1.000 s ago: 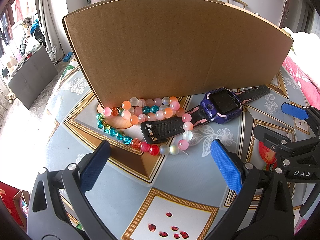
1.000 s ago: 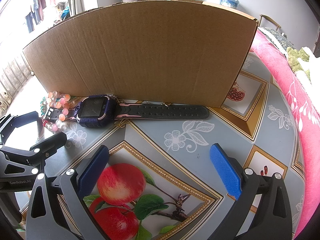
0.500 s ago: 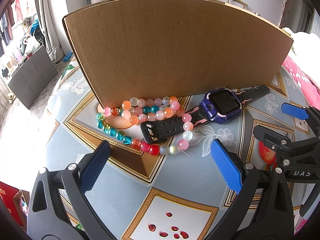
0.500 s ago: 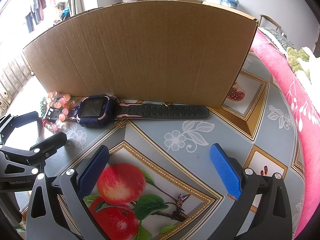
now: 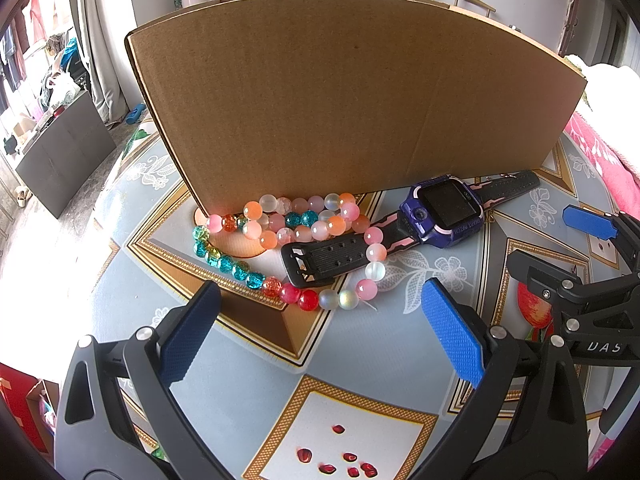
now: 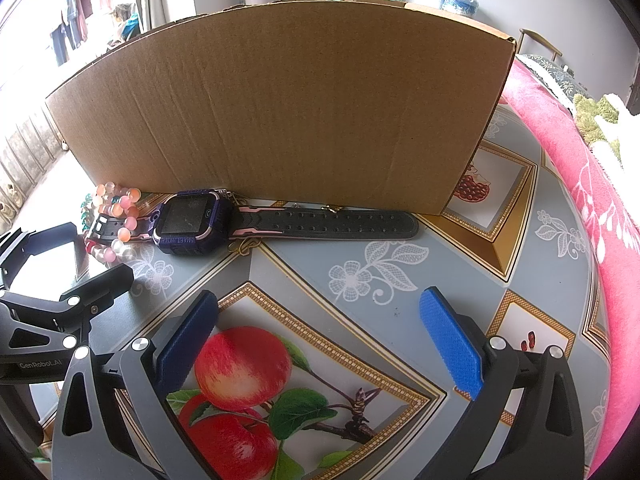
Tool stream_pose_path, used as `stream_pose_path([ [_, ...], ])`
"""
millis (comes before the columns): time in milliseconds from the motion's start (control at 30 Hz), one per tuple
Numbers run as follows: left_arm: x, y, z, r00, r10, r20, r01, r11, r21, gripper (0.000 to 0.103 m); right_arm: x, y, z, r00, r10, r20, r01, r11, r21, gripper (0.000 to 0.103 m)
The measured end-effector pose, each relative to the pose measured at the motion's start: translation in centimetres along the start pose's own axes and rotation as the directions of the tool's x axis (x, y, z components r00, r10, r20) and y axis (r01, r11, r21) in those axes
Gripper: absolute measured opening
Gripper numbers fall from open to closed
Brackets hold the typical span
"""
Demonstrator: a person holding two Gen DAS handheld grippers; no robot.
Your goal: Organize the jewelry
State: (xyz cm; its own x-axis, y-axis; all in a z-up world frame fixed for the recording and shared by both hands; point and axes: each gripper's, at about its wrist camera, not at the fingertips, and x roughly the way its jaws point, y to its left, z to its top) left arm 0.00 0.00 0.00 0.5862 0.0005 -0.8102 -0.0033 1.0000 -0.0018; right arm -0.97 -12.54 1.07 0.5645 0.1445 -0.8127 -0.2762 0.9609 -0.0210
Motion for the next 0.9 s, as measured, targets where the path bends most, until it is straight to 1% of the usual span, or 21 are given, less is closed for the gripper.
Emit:
stream_pose_path([
  [900,0.00,0.00,0.00,1.000,0.000,0.000,0.000,1.000,0.000,0.097,0.00,0.00,0.00,1.000,0.000,0.000,0.000,1.000,0.000,0.098],
])
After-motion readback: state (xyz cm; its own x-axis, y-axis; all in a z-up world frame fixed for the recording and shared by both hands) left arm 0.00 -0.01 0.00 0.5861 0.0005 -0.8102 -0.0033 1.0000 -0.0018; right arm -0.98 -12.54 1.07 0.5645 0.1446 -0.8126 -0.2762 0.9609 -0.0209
